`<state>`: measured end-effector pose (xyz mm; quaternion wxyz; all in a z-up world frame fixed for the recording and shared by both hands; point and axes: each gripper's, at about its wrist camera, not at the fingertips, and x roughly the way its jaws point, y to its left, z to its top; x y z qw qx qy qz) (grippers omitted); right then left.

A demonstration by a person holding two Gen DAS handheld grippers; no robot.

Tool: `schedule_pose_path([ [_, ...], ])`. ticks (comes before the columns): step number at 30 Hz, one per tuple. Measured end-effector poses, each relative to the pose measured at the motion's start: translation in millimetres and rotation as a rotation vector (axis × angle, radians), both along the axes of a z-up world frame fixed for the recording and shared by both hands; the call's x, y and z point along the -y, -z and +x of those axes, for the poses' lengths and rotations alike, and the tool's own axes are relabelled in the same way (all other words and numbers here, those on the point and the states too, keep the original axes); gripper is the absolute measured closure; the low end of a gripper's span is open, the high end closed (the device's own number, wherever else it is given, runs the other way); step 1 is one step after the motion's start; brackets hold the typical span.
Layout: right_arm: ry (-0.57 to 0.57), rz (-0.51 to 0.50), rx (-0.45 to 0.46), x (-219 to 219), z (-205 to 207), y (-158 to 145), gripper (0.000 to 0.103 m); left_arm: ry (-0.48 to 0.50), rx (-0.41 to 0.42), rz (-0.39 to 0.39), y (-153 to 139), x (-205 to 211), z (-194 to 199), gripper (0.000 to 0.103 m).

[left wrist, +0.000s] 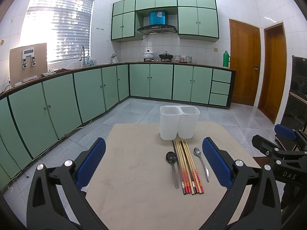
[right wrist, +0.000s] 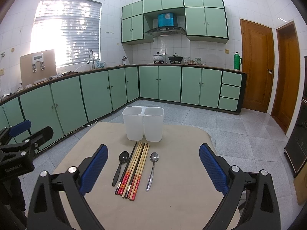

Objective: Organize utensils

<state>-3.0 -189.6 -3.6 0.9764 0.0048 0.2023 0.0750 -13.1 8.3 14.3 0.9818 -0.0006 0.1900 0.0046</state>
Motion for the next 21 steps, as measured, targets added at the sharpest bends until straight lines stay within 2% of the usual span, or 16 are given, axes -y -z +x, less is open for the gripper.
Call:
schedule_pose_path([
  [2, 0.000, 0.000, 0.000, 0.1, 0.0, 0.0, 0.009, 0.002, -0.001, 0.001, 7.7, 5.1, 4.6, 0.005],
  [21, 0.001, -0.004, 0.001, 0.2, 3.7, -0.2, 0.009, 0.002, 0.000, 0.002, 7.4, 4.0, 3.7, 0.005],
])
